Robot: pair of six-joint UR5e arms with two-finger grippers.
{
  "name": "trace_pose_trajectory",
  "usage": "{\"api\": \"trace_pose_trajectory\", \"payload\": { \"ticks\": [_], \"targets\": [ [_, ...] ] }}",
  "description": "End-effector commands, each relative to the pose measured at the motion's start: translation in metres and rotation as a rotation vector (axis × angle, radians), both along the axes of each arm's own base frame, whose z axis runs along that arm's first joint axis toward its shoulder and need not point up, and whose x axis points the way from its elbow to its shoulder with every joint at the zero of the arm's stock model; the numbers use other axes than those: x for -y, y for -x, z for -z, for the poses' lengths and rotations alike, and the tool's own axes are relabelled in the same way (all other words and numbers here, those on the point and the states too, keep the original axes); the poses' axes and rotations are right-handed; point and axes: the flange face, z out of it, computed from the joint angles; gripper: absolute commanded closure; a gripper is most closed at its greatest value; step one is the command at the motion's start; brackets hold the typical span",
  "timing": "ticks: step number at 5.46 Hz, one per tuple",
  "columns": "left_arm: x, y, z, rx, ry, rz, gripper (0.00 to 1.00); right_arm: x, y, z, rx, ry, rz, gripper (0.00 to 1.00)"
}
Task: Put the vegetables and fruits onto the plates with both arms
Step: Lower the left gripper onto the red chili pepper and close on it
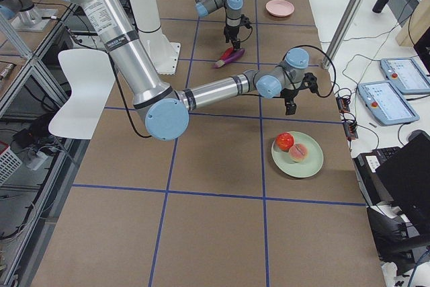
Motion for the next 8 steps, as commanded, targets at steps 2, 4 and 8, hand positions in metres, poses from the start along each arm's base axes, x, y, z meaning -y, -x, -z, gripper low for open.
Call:
{"api": "trace_pose_trajectory", "payload": {
  "ticks": [2,4,8],
  "targets": [
    [-0.0033,0.0041,0.0094,-0.021,-0.006,-0.006,0.03,0.0002,0.0032,-0.0003,-0.012,-0.005,-0.005,0.01],
    [-0.0034,0.0046,0.0090,-0.020,-0.007,-0.005,0.15,-0.0003,0.0040,0.0004,-0.012,-0.008,-0.003,0.01],
    [-0.0054,-0.0020,0.0038,-0.015,-0.011,-0.011,0.36,-0.0015,0.0081,-0.0004,-0.014,-0.007,0.002,0.01]
  ]
}}
